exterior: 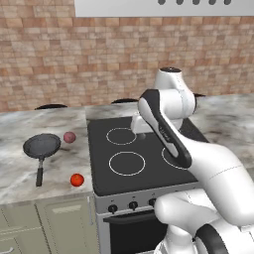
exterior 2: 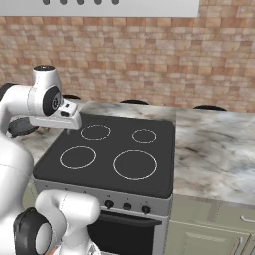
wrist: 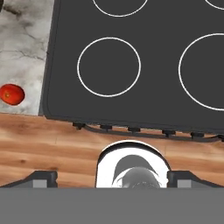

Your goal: Place the pan on the front right burner on the stove. Then place the tomato and the onion in the pan and turn on the front right burner.

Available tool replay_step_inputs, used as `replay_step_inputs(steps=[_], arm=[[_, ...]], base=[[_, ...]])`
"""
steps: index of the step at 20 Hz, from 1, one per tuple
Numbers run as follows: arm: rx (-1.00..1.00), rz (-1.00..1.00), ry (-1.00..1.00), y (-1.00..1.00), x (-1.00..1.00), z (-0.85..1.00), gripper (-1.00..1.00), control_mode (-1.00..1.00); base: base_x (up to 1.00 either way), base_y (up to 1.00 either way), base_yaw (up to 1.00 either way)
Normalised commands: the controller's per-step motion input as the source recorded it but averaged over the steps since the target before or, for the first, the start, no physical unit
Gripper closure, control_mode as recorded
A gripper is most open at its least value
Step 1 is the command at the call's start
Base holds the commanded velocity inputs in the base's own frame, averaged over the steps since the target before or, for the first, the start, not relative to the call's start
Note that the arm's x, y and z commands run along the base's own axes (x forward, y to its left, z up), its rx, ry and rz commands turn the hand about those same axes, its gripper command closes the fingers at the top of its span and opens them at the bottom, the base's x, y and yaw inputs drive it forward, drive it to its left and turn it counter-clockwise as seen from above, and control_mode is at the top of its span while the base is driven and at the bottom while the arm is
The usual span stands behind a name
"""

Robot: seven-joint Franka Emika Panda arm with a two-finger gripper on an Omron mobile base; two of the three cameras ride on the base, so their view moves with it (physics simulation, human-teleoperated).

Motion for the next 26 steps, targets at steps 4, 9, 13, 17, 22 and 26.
replay_step_inputs(steps=[4,9,13,17,22,26], arm=[[0.0,0.0,0.0,0.31,-0.11,0.0,-1.0,-1.0],[0.0,0.0,0.01,0.31,-0.09,0.0,-1.0,-1.0],[-0.01,0.0,0.01,0.33,-0.08,0.0,-1.0,-1.0],[-0.01,0.0,0.0,0.31,-0.1,0.0,-1.0,-1.0],[-0.02,0.0,0.0,0.31,-0.08,0.0,-1.0,-1.0],[-0.02,0.0,0.0,0.28,-0.03,-0.01,-1.0,-1.0]], base=[[0.0,0.0,0.0],[0.0,0.0,0.0],[0.0,0.0,0.0],[0.0,0.0,0.0],[0.0,0.0,0.0],[0.0,0.0,0.0]])
